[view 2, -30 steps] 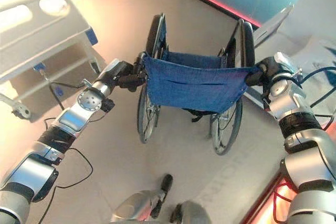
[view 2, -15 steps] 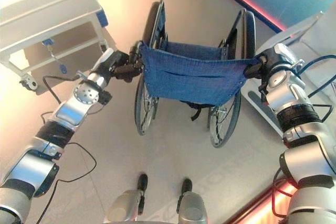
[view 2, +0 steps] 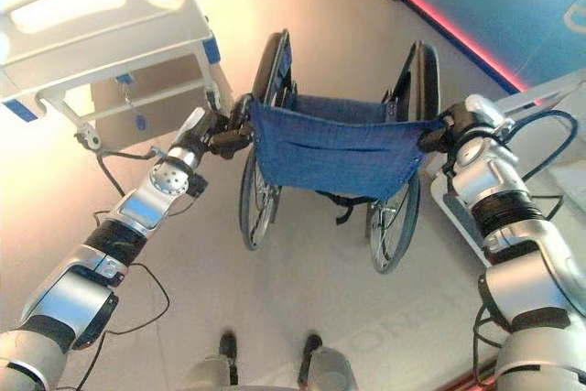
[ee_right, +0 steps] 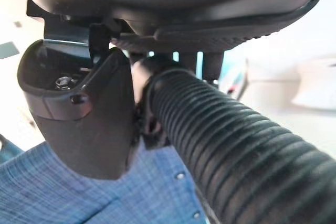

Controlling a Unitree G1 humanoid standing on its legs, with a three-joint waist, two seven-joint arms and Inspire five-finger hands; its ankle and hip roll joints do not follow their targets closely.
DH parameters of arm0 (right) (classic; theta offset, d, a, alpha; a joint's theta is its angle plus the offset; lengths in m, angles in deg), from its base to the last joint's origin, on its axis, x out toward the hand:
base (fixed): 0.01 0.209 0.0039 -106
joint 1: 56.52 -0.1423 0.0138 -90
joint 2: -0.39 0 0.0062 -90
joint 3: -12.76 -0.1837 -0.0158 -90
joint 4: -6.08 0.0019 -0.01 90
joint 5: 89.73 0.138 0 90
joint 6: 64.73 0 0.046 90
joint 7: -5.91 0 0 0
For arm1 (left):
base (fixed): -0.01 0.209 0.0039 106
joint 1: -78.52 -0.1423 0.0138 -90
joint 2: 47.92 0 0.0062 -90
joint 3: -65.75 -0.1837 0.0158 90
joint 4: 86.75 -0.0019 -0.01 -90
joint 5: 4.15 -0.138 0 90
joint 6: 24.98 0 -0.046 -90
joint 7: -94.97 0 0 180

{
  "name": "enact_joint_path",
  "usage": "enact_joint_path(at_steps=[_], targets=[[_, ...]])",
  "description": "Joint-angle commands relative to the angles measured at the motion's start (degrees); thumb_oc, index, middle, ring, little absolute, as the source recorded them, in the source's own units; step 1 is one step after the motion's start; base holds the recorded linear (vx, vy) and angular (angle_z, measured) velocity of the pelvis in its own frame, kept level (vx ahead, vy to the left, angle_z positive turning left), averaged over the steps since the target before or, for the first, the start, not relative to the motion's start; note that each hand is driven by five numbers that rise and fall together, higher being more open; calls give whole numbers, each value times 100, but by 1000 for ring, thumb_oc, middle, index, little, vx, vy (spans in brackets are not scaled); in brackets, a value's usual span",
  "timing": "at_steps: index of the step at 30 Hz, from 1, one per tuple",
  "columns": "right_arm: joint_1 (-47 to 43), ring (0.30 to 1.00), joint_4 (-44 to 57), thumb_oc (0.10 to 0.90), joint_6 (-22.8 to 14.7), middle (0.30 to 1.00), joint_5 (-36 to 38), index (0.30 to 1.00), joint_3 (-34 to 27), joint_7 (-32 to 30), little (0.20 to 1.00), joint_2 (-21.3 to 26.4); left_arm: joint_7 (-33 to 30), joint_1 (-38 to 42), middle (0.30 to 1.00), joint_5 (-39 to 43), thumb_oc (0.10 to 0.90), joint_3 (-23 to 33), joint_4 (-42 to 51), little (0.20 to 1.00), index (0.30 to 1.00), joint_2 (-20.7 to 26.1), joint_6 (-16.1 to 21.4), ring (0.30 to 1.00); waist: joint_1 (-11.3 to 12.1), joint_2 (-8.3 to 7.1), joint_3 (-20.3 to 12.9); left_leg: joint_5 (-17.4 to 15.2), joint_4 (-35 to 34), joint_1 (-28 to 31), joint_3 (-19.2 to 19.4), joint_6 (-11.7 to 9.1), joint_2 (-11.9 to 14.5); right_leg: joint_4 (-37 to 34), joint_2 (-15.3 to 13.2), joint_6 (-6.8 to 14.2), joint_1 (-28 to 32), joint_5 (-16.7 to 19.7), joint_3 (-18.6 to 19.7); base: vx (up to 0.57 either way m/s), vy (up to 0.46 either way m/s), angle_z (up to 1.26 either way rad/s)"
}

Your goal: Push the wheelchair next to the bed

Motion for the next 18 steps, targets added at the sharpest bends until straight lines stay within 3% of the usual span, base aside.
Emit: enact_joint_path(at_steps=[1, 4, 6, 7, 8, 10, 12, 14, 15, 18], targets=[[-545, 300, 892, 400, -951, 300, -317, 300, 392, 174, 300, -343, 177, -471, 300, -170, 400, -326, 243, 300, 300, 34, -209, 300, 620, -20, 570, 6, -207, -86, 403, 255, -622, -206, 461, 329, 216, 421, 657, 324, -121, -14], [-444, 300, 893, 400, -1033, 300, -382, 300, 345, 102, 300, -498, 195, -542, 300, -62, 400, -290, 409, 300, 300, 253, -180, 300, 1048, 186, 730, 506, -794, -774, 829, 193, -1068, -326, 841, 332, 821, 317, 926, 468, -123, -68], [-571, 300, 816, 400, -1178, 300, -484, 300, 359, 214, 300, -575, 198, -603, 300, -51, 400, -202, 398, 300, 300, 341, -127, 300, 1263, 272, 719, 726, -1050, -868, 1001, 220, -1166, -283, 1001, 316, 1044, 216, 1041, 392, -26, -145], [-593, 300, 788, 400, -1214, 300, -500, 300, 373, 238, 300, -593, 204, -614, 300, -51, 400, -187, 392, 300, 300, 353, -127, 300, 1273, 275, 698, 668, -1064, -812, 1051, 259, -1151, -252, 998, 321, 1028, 194, 1034, 412, 89, -133], [-658, 300, 637, 400, -1344, 300, -442, 300, 402, 277, 300, -699, 247, -659, 300, 44, 400, -122, 301, 300, 300, 415, -85, 300, 1308, 271, 576, 322, -968, -611, 1158, 464, -1084, 23, 947, 357, 962, 80, 1025, 407, 105, -119], [-596, 300, 651, 400, -1391, 300, -481, 300, 368, 333, 300, -782, 346, -643, 300, 144, 400, -90, 144, 300, 300, 530, 19, 300, 1389, 181, 493, -29, -692, -614, 1104, 659, -1079, 456, 828, 422, 1045, -6, 1021, 437, 86, -78], [-441, 300, 641, 400, -1510, 300, -468, 300, 324, 329, 300, -805, 510, -621, 300, 134, 400, -44, 77, 300, 300, 638, 64, 300, 1484, 79, 360, -181, -651, -551, 1122, 810, -1051, 930, 725, 583, 1154, 155, 927, 375, 47, -2], [-334, 300, 662, 400, -1639, 300, -421, 300, 319, 279, 300, -781, 620, -622, 300, 84, 400, -34, 74, 300, 300, 719, 73, 300, 1547, 22, 235, -219, -703, -486, 1074, 893, -1053, 1377, 675, 794, 1143, 555, 922, 350, 52, 10], [-243, 300, 714, 400, -1690, 300, -411, 300, 288, 321, 300, -751, 686, -626, 300, 84, 400, -36, 9, 300, 300, 747, 90, 300, 1527, 12, 147, -258, -761, -321, 986, 942, -1037, 1869, 517, 1012, 909, 973, 843, 316, 50, 3], [-226, 300, 650, 400, -1757, 300, -417, 300, 273, 350, 300, -771, 691, -609, 300, 61, 400, -71, -112, 300, 300, 703, 127, 300, 1462, 47, 140, -358, -760, -116, 792, 913, -986, 1738, 207, 1021, 602, 941, 716, 345, -57, 11]])
